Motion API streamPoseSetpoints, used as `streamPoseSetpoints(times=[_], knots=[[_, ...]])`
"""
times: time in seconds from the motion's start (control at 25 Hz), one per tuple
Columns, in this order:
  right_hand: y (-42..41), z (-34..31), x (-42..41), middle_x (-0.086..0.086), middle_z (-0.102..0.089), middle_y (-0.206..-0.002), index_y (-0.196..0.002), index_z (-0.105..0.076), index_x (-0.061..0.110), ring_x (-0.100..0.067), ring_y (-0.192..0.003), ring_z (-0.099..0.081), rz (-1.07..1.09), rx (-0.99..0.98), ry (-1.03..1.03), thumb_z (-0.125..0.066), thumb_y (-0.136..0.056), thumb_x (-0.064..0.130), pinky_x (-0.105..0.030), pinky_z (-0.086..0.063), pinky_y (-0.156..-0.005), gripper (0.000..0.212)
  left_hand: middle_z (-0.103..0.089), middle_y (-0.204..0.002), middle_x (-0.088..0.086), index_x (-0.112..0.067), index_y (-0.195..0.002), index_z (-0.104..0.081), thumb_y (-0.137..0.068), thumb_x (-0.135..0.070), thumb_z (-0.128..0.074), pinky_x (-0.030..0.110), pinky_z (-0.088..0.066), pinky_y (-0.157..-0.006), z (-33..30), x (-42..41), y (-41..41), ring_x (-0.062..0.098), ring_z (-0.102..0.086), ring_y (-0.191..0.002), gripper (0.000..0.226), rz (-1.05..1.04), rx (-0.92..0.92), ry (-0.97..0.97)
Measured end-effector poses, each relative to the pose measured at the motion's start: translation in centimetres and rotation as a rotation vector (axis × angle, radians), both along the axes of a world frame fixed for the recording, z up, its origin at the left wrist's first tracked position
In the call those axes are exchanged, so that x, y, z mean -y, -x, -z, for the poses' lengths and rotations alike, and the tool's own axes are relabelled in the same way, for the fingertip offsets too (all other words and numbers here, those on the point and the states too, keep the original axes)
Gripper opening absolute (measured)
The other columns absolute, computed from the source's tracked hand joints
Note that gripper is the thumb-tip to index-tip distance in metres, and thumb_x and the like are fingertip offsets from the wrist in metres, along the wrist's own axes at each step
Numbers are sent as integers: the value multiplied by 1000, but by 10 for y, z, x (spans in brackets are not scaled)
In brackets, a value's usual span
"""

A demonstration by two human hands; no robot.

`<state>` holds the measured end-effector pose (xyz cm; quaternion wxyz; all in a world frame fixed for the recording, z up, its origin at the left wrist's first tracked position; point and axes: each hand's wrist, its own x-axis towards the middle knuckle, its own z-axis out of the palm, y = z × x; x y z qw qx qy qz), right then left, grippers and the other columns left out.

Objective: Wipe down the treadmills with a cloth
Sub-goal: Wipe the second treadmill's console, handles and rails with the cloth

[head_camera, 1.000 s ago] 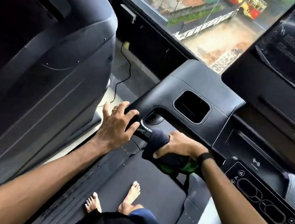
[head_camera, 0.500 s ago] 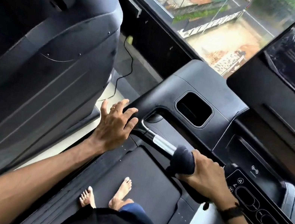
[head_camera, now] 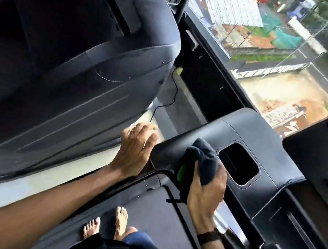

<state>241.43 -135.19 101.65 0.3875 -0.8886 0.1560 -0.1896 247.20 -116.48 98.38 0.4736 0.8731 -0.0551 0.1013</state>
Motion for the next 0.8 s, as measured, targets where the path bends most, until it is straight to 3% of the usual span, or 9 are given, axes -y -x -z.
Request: streamPoseSetpoints(times=[0.12, 0.2, 0.32, 0.4, 0.48, 0.56, 0.64, 0.72, 0.8], knots=[[-45, 14, -25, -7, -49, -145, -136, -54, 25, -31, -136, -38, -393, -170, 579, -40, -85, 74, -47, -26, -117, 71, -56, -124, -11, -27, -118, -58, -97, -56, -14, 35, -19, -105, 7, -29, -2, 9, -52, -116, 57, -87, -102, -23], [-81, 18, -36, -6, -55, -135, -123, -62, 31, -33, -129, -42, -572, -331, 838, -33, -82, 82, -43, -26, -113, 71, -56, -122, -13, -30, -114, -59, -94, -61, -12, 31, -17, -99, 10, -47, 3, 8, -53, -115, 59, -156, -170, -61], [-149, 15, -55, -7, -68, -119, -110, -69, 28, -32, -112, -57, -800, -691, 939, -35, -79, 84, -40, -38, -91, 72, -57, -117, -17, -32, -114, -60, -92, -63, -8, 34, -19, -101, 10, -60, 21, 6, -50, -116, 65, -234, -248, -95], [-179, 18, -86, -5, -64, -130, -112, -65, 33, -28, -117, -58, -966, -1010, 884, -46, -80, 78, -39, -42, -92, 59, -59, -118, -14, -29, -116, -60, -91, -63, -5, 38, -21, -102, 7, -68, 28, 8, -50, -116, 70, -296, -289, -114], [-174, 33, -124, -4, -62, -130, -114, -60, 33, -27, -120, -56, -1199, -1150, 884, -49, -85, 71, -41, -41, -96, 49, -60, -116, -13, -25, -114, -60, -90, -60, -3, 39, -24, -99, 6, -81, 31, 10, -50, -115, 71, -362, -325, -124], [-153, 44, -152, -7, -64, -121, -118, -60, 25, -27, -115, -58, -1335, -1086, 794, -48, -85, 74, -39, -40, -88, 60, -60, -109, -11, -30, -105, -54, -89, -58, -1, 42, -29, -98, 10, -94, 33, 15, -51, -114, 63, -400, -417, -163], [-126, 34, -138, -3, -65, -104, -103, -63, 19, -25, -97, -60, -1381, -844, 638, -49, -86, 73, -36, -41, -80, 58, -60, -107, -9, -34, -106, -53, -88, -61, 1, 47, -31, -103, 21, -103, 38, 17, -53, -116, 63, -406, -502, -155], [-109, 20, -98, 2, -67, -112, -110, -65, 22, -21, -105, -59, -1424, -523, 576, -44, -87, 73, -36, -45, -89, 60, -64, -107, -6, -25, -113, -59, -86, -67, 2, 50, -32, -106, 28, -103, 43, 17, -55, -114, 79, -407, -520, -118], [-127, 8, -68, 1, -65, -126, -115, -62, 24, -21, -119, -55, -1393, -575, 596, -44, -87, 72, -34, -42, -95, 59, -62, -95, -8, -21, -107, -60, -87, -68, 3, 51, -33, -104, 28, -99, 47, 12, -54, -99, 82, -372, -517, -127]])
